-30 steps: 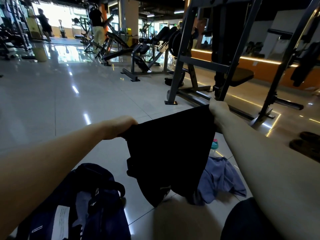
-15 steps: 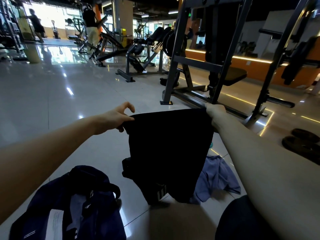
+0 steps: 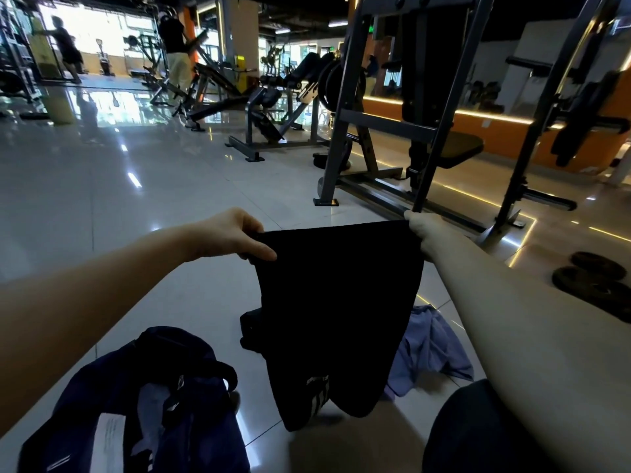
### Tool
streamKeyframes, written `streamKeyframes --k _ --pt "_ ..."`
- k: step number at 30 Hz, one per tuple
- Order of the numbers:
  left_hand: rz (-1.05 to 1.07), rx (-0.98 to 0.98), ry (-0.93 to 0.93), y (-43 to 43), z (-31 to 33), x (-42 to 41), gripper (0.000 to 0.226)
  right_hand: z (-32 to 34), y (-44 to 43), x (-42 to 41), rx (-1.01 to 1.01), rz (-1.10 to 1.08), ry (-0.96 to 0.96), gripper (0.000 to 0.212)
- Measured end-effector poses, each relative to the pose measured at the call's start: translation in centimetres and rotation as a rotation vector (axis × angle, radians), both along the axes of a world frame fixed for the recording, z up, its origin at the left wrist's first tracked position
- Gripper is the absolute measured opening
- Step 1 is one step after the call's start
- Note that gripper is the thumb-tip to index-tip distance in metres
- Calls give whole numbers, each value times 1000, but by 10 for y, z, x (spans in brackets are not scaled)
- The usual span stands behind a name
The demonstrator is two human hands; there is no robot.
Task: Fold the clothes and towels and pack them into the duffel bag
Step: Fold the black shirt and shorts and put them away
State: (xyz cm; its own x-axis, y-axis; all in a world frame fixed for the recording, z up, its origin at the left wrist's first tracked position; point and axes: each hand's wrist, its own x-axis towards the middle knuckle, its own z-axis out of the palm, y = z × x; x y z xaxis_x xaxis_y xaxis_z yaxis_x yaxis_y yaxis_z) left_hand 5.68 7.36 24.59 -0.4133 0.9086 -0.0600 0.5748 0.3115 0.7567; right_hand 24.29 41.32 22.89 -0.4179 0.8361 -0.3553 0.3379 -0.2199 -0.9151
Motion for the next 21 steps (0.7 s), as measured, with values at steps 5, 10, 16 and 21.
streamKeyframes --k 5,10,16,21 --pt "192 313 -173 -4 0 -14 10 18 -28 11 6 250 78 36" --pt "342 358 -331 -23 -5 -37 13 48 -59 16 36 651 292 23" --pt "419 314 -375 -35 -12 -52 10 59 -69 17 -5 829 266 21" --pt "456 303 -379 -39 -11 -54 14 58 -73 12 68 884 190 33"
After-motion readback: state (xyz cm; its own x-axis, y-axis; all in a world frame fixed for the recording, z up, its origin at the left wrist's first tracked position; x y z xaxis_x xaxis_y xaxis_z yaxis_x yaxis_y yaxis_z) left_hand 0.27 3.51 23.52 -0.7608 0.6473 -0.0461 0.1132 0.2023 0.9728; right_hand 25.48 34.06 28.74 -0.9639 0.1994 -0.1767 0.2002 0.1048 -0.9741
